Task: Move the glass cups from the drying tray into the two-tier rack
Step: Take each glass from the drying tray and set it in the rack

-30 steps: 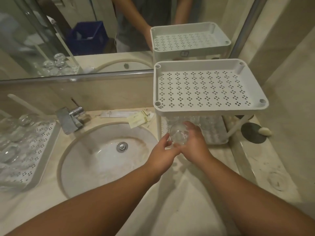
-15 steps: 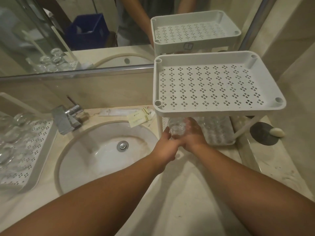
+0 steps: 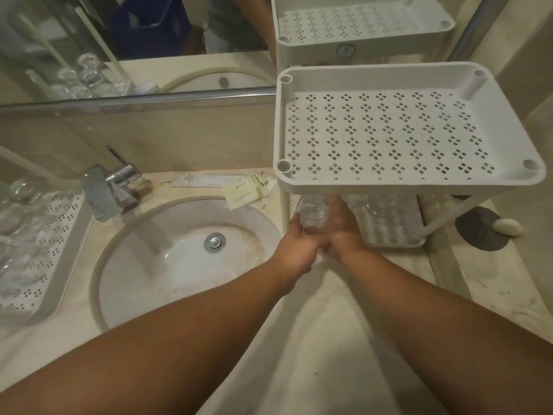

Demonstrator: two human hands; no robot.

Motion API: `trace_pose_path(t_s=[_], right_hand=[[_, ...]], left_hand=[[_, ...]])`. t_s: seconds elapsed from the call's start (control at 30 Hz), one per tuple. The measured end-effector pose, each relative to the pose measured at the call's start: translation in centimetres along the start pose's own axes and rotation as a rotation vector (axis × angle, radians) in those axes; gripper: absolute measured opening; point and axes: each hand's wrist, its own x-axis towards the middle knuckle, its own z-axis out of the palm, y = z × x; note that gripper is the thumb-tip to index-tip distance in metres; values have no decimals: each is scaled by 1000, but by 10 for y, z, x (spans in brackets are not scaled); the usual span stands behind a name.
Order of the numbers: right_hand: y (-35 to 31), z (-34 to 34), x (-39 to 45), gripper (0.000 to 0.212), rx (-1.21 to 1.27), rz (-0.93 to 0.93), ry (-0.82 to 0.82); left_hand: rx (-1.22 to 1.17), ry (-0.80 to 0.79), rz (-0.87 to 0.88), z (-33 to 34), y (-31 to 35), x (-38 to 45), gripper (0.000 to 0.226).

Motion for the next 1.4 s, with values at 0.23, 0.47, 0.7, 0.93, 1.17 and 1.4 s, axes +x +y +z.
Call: trace_pose_path(t_s=[0.23,0.47,0.7,0.93,1.17,1.4], right_hand=[[0,0,-4,75,3,-29,15],[6,0,-27,85,63,-41,124],[8,1,-64,74,155,-103,165],[-18,12,-108,70,191,-157,218],[-59,55,-148,63,209,-131,201],[-131,106,-164,58,173,-198,173]], left_hand=[[37,4,16,-2,-6,-2,95],[51,17,55,-10,-15,-9,89],[61,128,142,-32,-24,-23,54],[143,198,184,-73,-35,-41,44],[177,218,204,-130,-47,-63,42],[126,209,196,-212,-54,-87,42]])
